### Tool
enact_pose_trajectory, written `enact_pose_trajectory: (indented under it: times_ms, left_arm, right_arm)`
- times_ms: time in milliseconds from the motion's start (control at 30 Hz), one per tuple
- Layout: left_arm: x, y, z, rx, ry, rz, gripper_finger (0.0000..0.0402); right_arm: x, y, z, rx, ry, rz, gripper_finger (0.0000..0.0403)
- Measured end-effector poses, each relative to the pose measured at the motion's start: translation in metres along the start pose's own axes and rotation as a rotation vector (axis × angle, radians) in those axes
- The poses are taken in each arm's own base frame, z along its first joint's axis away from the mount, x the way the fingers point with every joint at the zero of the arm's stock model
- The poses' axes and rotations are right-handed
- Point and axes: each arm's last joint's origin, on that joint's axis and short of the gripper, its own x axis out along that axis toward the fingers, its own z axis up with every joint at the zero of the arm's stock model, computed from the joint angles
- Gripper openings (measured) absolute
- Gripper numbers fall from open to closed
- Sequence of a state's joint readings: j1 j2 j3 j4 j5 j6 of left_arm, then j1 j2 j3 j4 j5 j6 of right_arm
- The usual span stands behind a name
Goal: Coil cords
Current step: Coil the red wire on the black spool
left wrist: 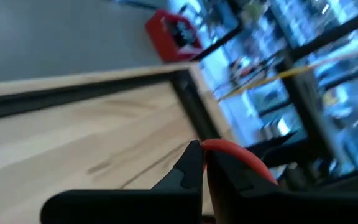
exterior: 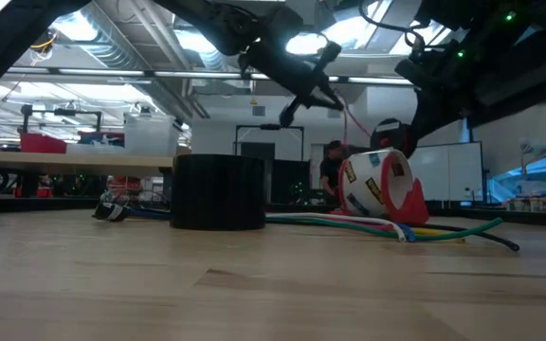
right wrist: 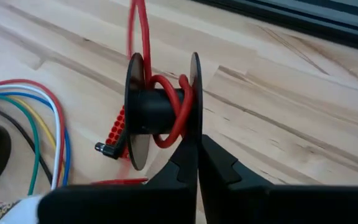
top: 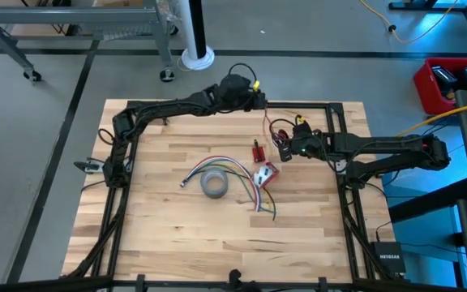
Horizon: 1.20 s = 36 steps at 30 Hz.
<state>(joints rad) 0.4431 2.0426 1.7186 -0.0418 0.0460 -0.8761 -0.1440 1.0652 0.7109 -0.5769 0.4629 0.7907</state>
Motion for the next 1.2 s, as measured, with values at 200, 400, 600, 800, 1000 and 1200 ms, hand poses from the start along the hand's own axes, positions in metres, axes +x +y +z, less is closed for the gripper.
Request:
enact_pose_trajectory:
  times_ms: [200,400,600,800,1000,1200]
  left_arm:
    - [0.000,-0.016,-0.003,-0.014,-0.068,-0.091,0.0000]
    - [0.000,-0.020,-0.016,0.022,0.032,-0.098,0.0000]
    - [0.000,-0.013,-0.027,0.028,0.191,-0.060,0.0000]
    - [-0.001,-0.015,-0.030,0.017,0.288,-0.138,0.0000]
    - [-0.001,-0.028,-0.019,-0.020,0.186,-0.275,0.0000]
    - [-0.003,-0.043,-0.013,-0.038,0.029,-0.351,0.0000]
  right_arm:
    - [0.000,0.000,0.000,-0.011,-0.001,0.000,0.0002]
    - [0.000,-0.001,0.001,-0.016,-0.029,-0.035,0.0002]
    - [0.000,-0.002,0.002,-0.012,-0.064,-0.073,0.0002]
    - [0.000,-0.004,0.002,-0.021,-0.091,-0.118,0.0002]
    - [0.000,-0.005,0.002,-0.026,-0.108,-0.138,0.0002]
    - [0.000,-0.005,0.003,-0.021,-0.119,-0.137,0.0001]
